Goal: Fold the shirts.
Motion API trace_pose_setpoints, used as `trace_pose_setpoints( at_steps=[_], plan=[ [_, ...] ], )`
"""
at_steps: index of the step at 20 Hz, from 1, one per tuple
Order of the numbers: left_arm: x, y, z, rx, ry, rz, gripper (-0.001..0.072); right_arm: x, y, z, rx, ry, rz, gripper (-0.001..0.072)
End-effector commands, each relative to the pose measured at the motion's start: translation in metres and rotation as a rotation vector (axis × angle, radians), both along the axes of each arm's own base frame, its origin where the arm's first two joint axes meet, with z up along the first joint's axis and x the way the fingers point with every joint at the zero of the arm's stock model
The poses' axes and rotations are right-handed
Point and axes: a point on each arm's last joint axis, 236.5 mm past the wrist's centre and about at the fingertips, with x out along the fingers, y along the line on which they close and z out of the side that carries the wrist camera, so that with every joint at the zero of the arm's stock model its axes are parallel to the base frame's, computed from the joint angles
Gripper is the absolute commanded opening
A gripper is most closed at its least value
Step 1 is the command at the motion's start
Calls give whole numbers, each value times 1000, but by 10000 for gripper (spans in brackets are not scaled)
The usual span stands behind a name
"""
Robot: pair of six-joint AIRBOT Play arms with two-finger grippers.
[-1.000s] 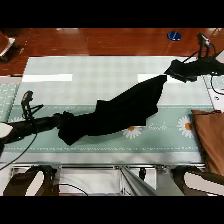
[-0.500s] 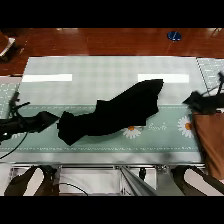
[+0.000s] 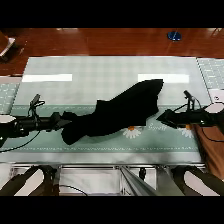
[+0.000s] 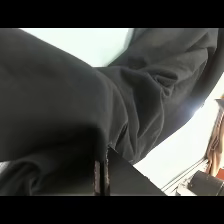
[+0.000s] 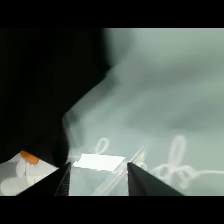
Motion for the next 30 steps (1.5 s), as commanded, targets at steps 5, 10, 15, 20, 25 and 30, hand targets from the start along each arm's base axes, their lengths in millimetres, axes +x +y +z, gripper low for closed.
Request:
trace_pose_setpoints(
  at_steps=[5,10,15,20,25,30],
  plan=[
    [2,-3,-2,-5,-7,-8,17,24,79,-18,80,27,99,406],
    [2,-3,-2,-6,-7,-7,17,41,109,-19,85,27,177,218],
    [61,-3,90,-71,-257,22,16,98,112,82,93,-205,329,25],
    [115,22,358,106,-974,96,16,161,52,362,-138,-840,254,25],
    [25,18,565,350,-1531,168,16,45,32,550,-289,-1312,217,25],
    [-75,21,615,669,-1723,243,16,-62,10,585,-420,-1444,183,25]
  ],
)
